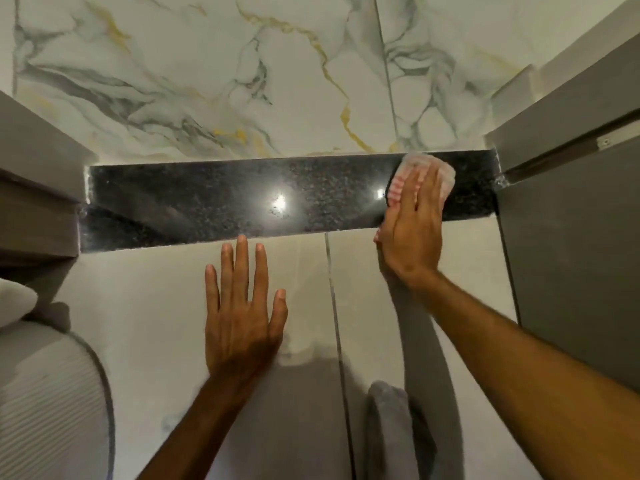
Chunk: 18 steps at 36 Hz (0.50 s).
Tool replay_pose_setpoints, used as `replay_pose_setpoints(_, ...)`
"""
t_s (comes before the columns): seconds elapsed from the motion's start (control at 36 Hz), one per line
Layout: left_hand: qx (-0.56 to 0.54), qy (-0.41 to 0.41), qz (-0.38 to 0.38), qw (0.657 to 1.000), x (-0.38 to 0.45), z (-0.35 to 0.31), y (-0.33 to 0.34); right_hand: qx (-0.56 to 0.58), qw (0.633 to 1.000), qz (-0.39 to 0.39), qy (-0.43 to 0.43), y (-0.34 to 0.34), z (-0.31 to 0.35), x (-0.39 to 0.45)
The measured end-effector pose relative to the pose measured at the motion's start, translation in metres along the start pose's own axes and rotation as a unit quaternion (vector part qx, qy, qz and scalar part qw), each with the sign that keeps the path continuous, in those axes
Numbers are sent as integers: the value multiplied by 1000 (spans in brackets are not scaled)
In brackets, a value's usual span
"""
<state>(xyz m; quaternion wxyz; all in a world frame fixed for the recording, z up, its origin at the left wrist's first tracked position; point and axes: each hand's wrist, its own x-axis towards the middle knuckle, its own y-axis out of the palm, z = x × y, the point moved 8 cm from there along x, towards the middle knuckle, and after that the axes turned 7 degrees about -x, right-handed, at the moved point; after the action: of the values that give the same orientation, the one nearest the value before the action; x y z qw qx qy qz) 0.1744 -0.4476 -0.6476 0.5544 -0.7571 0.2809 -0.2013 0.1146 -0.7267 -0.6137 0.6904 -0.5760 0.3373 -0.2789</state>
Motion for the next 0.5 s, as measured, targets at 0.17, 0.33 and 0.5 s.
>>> replay_pose_setpoints(0.17,-1,35,7,999,12,-29,18,12,998,-3,-69,1,67,49)
replay_pose_setpoints(0.33,5,60,0,998,14,-36,17,28,979,-14,-203,9,39,-47)
replay_pose_setpoints(0.5,0,44,-1,999,16,-36,16,26,998,-42,-48,-5,-41,-3)
